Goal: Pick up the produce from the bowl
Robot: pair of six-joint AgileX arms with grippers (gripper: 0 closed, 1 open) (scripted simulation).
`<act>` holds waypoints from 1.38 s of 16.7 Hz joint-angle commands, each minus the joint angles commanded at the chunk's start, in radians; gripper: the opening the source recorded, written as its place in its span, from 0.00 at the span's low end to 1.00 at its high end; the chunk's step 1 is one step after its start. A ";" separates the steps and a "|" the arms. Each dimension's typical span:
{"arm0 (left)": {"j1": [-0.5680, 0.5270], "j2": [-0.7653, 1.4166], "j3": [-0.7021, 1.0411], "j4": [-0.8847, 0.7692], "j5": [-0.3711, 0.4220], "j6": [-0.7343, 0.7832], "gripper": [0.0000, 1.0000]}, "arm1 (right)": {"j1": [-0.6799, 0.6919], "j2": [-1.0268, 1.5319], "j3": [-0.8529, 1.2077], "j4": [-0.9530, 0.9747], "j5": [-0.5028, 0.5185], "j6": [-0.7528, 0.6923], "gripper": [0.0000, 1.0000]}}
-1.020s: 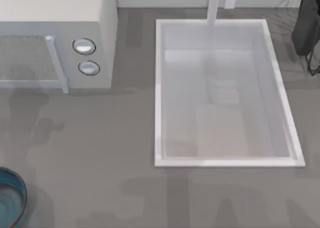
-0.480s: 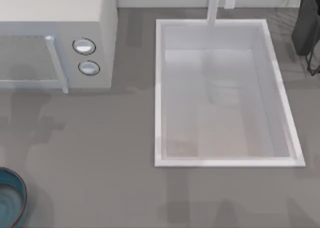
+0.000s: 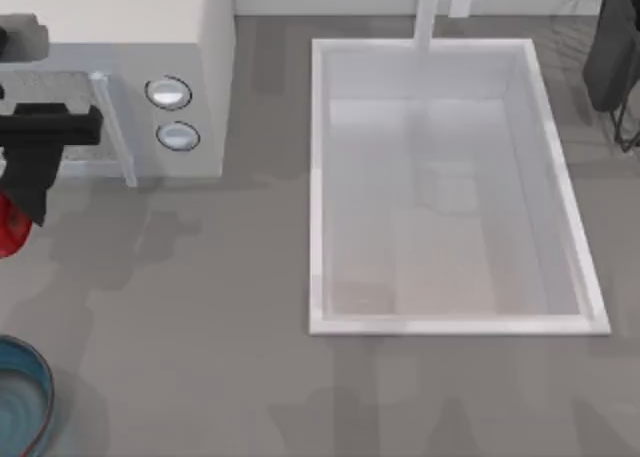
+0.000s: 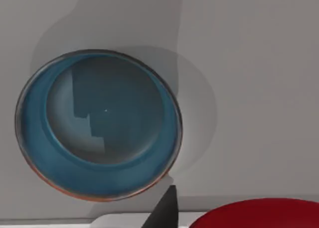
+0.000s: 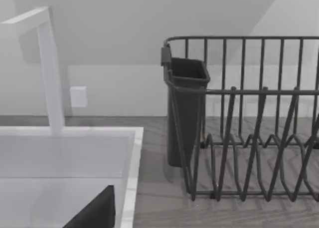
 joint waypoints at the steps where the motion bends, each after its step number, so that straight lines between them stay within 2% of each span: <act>1: -0.069 0.034 -0.007 0.035 -0.004 -0.069 0.00 | 0.000 0.000 0.000 0.000 0.000 0.000 1.00; 5: -0.304 0.151 -0.037 0.168 -0.017 -0.304 0.00 | 0.000 0.000 0.000 0.000 0.000 0.000 1.00; 8: -0.379 0.192 -0.056 0.229 -0.022 -0.379 0.00 | 0.000 0.000 0.000 0.000 0.000 0.000 1.00; 15: -0.379 0.200 -0.092 0.268 -0.021 -0.379 0.00 | 0.000 0.000 0.000 0.000 0.000 0.000 1.00; 23: -0.378 0.266 -0.385 0.637 -0.022 -0.377 0.00 | 0.000 0.000 0.000 0.000 0.000 0.000 1.00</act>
